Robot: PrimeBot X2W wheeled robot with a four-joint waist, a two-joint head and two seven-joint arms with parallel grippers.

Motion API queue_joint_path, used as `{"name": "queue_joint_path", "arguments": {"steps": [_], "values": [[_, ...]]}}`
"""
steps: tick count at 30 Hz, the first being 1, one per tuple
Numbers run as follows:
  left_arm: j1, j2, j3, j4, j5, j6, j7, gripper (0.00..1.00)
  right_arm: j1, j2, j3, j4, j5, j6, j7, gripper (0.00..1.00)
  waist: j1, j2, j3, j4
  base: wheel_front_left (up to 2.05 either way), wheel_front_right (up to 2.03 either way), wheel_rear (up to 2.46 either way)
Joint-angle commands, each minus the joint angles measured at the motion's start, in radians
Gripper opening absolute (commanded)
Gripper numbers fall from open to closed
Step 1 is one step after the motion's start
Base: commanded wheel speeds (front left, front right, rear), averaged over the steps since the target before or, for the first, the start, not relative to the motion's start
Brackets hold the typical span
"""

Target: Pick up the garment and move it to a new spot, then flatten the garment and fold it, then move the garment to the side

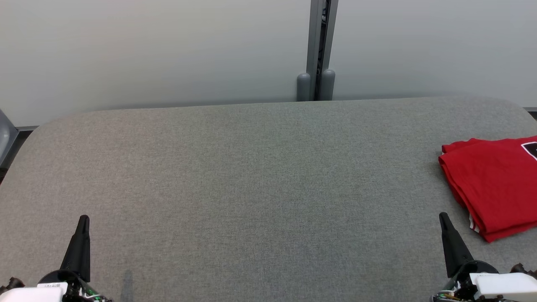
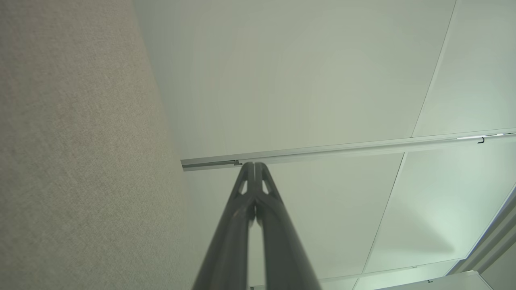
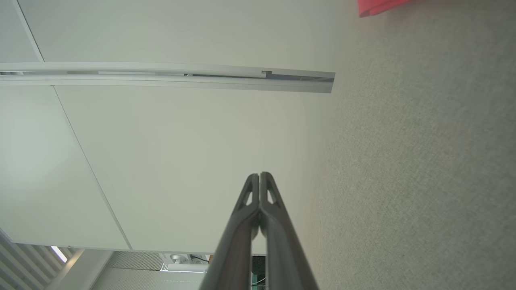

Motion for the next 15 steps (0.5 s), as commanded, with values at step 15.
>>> {"name": "queue_joint_path", "arguments": {"steps": [15], "values": [[-0.022, 0.002, 0.007, 0.001, 0.011, -0.004, 0.007, 0.0, -0.005, 0.0, -0.001, 0.002, -0.001, 0.0, 0.002, 0.0, 0.0, -0.0001, 0.0, 0.0, 0.0, 0.0, 0.0]]}}
